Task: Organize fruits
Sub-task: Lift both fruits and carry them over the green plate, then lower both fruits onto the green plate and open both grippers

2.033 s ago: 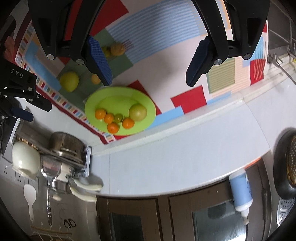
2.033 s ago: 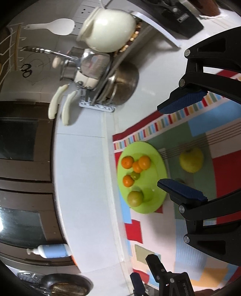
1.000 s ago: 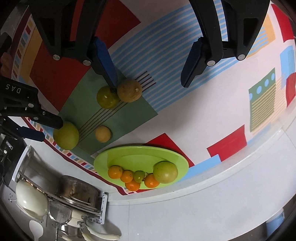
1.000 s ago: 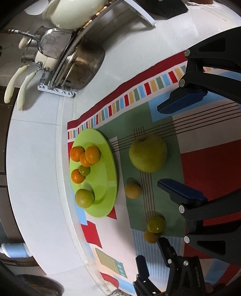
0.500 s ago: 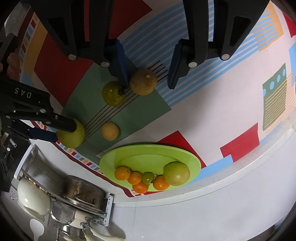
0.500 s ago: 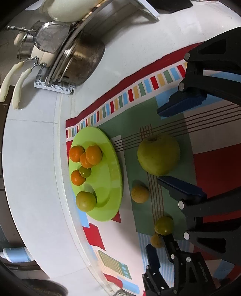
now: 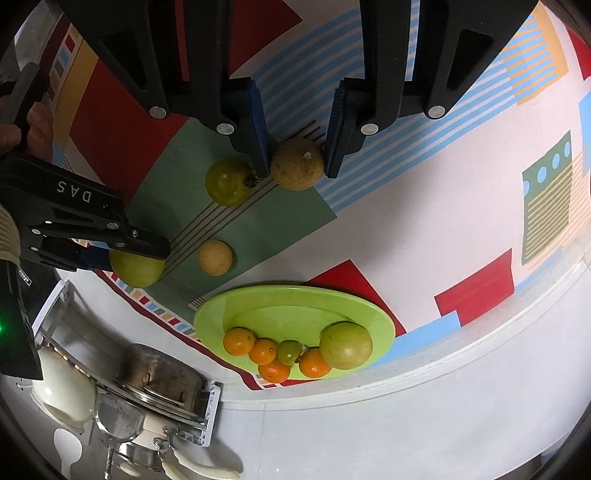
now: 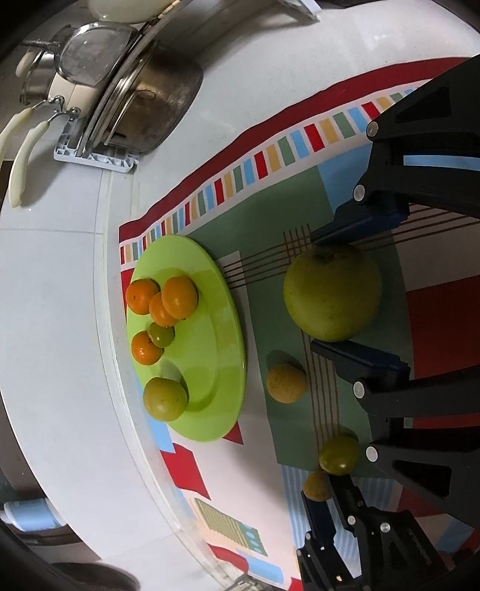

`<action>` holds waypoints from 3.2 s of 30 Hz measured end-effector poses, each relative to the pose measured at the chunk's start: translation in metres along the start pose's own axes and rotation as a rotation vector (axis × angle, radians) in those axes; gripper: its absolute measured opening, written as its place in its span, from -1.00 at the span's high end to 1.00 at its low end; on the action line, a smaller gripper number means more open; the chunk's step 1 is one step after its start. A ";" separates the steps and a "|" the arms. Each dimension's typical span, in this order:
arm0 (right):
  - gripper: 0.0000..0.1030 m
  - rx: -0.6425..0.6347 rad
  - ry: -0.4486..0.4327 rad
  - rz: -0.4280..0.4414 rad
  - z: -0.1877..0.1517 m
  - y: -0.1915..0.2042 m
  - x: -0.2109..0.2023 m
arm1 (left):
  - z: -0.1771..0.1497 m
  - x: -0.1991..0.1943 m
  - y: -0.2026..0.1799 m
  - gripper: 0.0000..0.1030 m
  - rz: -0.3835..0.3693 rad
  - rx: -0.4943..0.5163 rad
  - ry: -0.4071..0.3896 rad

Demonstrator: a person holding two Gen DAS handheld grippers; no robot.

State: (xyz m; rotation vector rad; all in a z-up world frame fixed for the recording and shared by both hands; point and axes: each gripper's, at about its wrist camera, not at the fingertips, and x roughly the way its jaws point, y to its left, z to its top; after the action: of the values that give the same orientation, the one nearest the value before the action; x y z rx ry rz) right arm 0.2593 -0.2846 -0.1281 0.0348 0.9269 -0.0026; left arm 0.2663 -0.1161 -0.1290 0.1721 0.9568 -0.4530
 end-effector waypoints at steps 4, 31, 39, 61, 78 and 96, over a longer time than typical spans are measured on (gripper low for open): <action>0.00 0.008 0.005 0.016 -0.002 0.002 -0.004 | 0.000 -0.006 0.001 0.43 -0.006 -0.011 -0.017; 0.00 -0.002 -0.158 0.057 0.000 0.017 -0.092 | 0.010 -0.081 -0.013 0.43 -0.012 -0.008 -0.168; 0.00 0.004 -0.207 0.055 0.009 0.013 -0.111 | 0.027 -0.097 -0.021 0.43 -0.013 0.005 -0.221; 0.00 -0.015 -0.271 0.094 0.057 0.011 -0.117 | 0.078 -0.099 -0.021 0.43 -0.008 0.032 -0.253; 0.00 -0.038 -0.197 0.071 0.100 -0.004 -0.050 | 0.123 -0.032 0.001 0.43 -0.021 0.025 -0.177; 0.00 -0.044 -0.092 0.040 0.134 -0.037 0.050 | 0.150 0.056 -0.011 0.42 -0.029 0.096 -0.071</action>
State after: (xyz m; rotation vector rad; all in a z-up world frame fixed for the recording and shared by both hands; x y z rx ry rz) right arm 0.3963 -0.3255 -0.0889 0.0127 0.8342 0.0528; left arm 0.4010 -0.1931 -0.0891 0.2285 0.8692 -0.5287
